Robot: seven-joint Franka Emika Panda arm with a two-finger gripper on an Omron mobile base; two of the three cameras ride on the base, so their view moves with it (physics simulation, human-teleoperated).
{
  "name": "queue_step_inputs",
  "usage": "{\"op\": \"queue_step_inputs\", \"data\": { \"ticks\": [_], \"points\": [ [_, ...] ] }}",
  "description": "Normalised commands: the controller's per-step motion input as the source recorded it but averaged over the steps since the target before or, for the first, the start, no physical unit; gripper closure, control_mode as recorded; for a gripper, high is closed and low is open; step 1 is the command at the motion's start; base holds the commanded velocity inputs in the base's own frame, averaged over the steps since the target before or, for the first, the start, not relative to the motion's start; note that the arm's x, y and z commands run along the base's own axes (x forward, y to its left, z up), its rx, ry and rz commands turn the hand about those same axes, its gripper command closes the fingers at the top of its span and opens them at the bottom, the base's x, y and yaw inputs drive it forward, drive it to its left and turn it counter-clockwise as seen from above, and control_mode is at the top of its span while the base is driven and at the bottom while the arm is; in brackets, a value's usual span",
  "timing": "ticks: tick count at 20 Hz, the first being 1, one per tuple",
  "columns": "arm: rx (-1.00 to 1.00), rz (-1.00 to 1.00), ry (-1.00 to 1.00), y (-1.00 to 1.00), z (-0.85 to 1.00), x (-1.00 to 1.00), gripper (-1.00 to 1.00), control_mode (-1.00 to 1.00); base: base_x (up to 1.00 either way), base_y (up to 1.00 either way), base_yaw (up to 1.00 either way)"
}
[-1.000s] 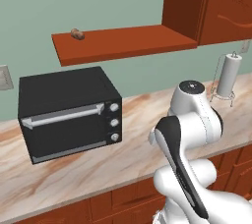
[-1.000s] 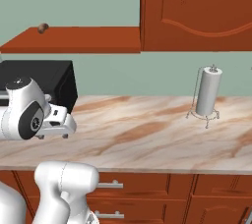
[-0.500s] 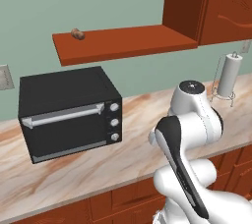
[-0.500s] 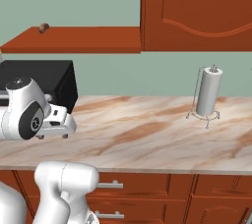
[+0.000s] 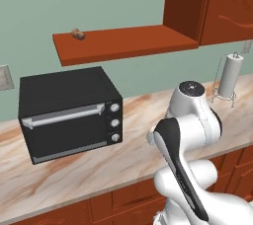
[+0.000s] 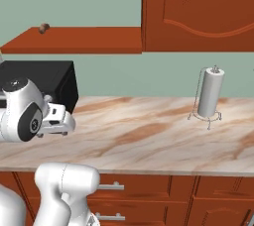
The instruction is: Pick the potatos from the cabinet and place them in one bowl. Pick the tangerine from the sink and place it in the other bowl.
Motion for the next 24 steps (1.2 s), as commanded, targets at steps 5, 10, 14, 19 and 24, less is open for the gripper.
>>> {"op": "queue_step_inputs", "data": {
  "ticks": [5,10,14,19,24],
  "points": [
    [0.00,0.02,-0.12,0.00,0.15,0.00,-1.00,-1.00,0.00,0.00,0.00],
    [0.02,-0.02,-0.03,0.00,0.57,0.00,-1.00,-1.00,0.00,0.00,0.00],
    [0.15,0.00,0.00,0.00,0.95,-0.12,-1.00,-1.00,0.00,0.00,0.00],
    [0.13,0.00,-0.03,0.00,0.99,-0.25,-1.00,-1.00,0.00,0.00,0.00],
    [0.01,0.01,-0.07,0.05,0.37,-0.16,-1.00,-1.00,0.00,0.00,0.00]
  ]
}}
